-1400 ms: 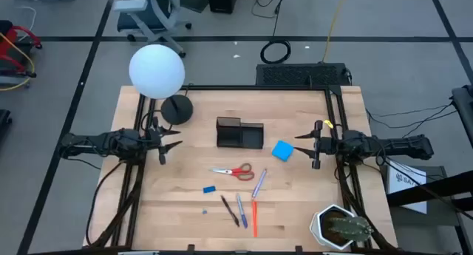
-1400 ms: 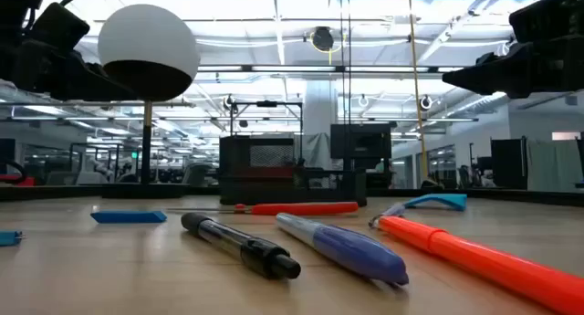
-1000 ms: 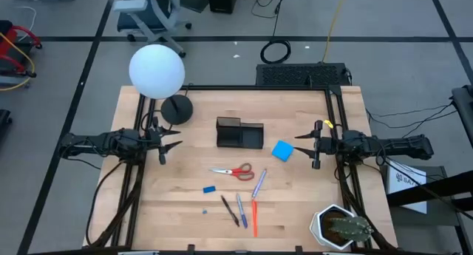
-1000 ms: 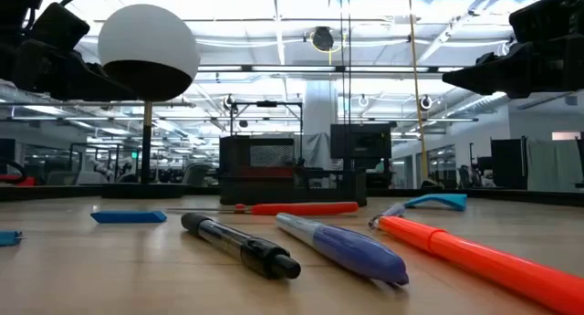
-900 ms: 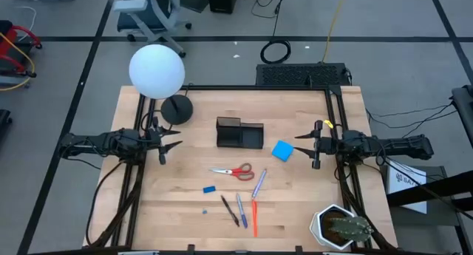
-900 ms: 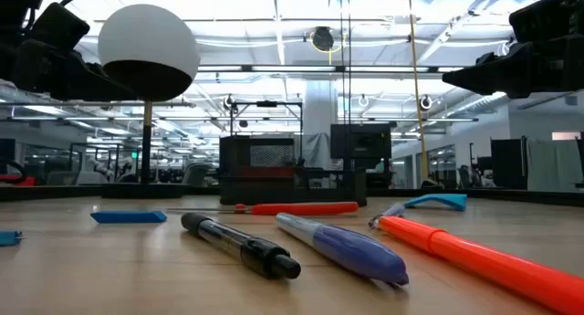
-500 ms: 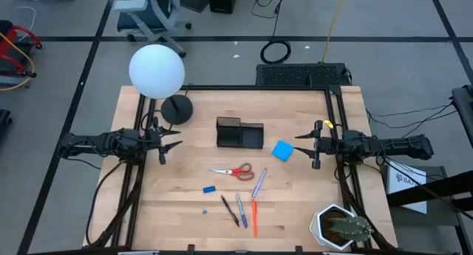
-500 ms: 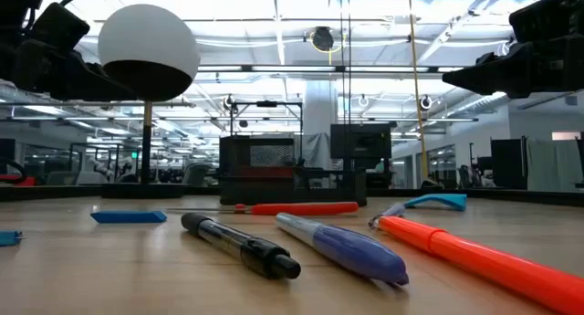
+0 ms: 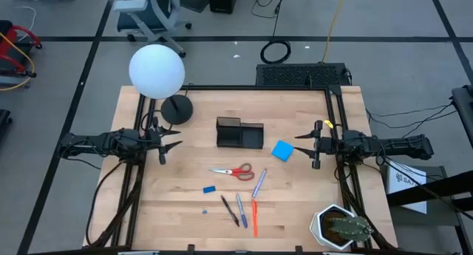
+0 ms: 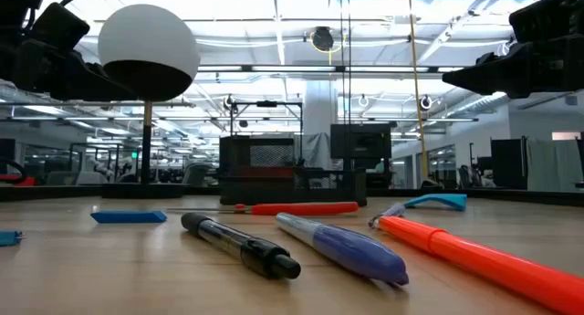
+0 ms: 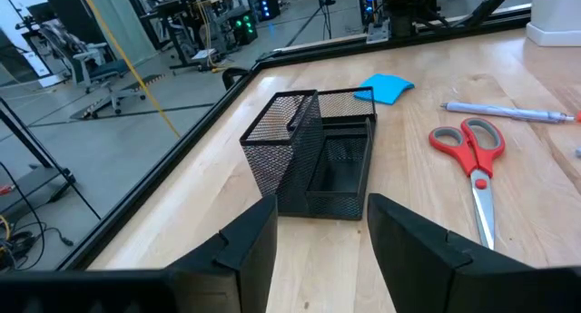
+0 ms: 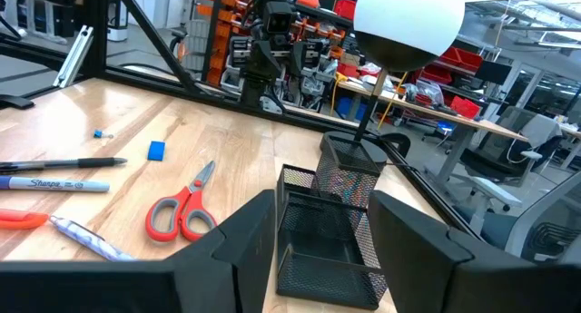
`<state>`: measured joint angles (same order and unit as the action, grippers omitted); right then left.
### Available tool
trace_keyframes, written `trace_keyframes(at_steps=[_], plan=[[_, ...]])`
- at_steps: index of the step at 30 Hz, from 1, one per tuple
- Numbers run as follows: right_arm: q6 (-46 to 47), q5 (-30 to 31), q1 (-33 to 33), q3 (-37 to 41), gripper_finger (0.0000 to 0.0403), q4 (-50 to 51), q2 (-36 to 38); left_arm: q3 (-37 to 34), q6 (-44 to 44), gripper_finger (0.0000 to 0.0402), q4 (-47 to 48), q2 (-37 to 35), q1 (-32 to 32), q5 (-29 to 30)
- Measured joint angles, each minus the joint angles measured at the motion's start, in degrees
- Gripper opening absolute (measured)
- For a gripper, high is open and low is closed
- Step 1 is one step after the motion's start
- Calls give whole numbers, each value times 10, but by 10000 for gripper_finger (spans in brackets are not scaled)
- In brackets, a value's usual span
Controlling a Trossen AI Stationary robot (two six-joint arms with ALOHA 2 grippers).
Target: Pick and place office supplies into organizer
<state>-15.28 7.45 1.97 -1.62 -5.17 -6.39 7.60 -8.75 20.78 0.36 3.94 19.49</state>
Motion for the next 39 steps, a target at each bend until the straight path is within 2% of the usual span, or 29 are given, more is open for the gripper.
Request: trace_keyframes(at_steps=[39], plan=[[0, 0, 0, 0, 169, 0, 0, 0, 0, 179, 0, 0, 0, 0]])
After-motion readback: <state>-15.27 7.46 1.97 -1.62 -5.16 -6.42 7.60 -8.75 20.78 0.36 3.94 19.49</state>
